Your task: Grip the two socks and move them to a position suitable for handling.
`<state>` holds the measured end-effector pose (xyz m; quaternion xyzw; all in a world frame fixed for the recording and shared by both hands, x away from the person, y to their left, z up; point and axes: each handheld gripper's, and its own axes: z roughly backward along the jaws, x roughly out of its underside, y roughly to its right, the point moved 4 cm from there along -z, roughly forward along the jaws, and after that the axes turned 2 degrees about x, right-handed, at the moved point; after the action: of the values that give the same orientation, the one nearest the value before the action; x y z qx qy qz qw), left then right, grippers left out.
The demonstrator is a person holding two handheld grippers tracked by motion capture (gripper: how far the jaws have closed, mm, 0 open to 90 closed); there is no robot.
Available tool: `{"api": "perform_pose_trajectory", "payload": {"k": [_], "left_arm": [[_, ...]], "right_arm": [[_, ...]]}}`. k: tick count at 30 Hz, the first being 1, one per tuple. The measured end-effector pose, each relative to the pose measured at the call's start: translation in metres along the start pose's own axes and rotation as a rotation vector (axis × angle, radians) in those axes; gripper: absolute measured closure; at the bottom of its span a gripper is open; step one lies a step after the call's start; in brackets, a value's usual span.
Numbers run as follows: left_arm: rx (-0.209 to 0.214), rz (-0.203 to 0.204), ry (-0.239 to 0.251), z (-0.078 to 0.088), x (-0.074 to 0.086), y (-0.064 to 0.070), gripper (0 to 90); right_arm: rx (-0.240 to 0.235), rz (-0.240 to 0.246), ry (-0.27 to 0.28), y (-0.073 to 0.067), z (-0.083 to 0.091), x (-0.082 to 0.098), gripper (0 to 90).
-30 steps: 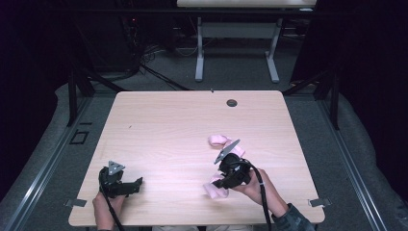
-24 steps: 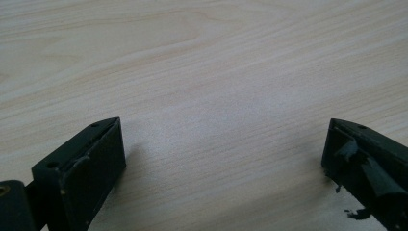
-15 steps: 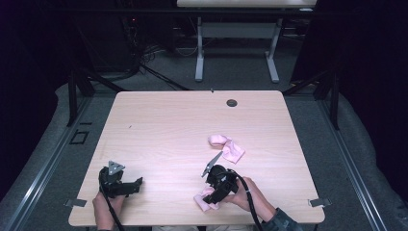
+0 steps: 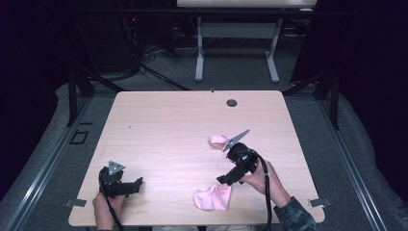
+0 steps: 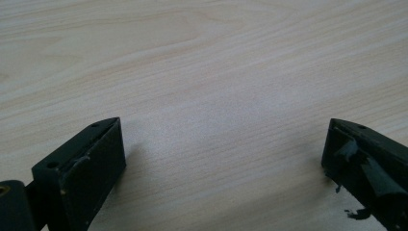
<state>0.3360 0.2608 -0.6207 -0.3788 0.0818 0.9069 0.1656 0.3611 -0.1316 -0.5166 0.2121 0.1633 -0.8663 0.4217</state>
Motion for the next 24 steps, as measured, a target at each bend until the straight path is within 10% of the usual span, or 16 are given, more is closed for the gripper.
{"api": "perform_pose_trajectory", "payload": {"k": [13, 24], "left_arm": [[0.0, -0.001, 0.0, 0.0, 0.0, 0.0, 1.2], [0.0, -0.001, 0.0, 0.0, 0.0, 0.0, 1.2]], "right_arm": [[0.133, -0.155, -0.019, 0.076, -0.041, -0.025, 7.7], [0.186, -0.244, -0.038, 0.11, -0.077, -0.024, 58.4]]}}
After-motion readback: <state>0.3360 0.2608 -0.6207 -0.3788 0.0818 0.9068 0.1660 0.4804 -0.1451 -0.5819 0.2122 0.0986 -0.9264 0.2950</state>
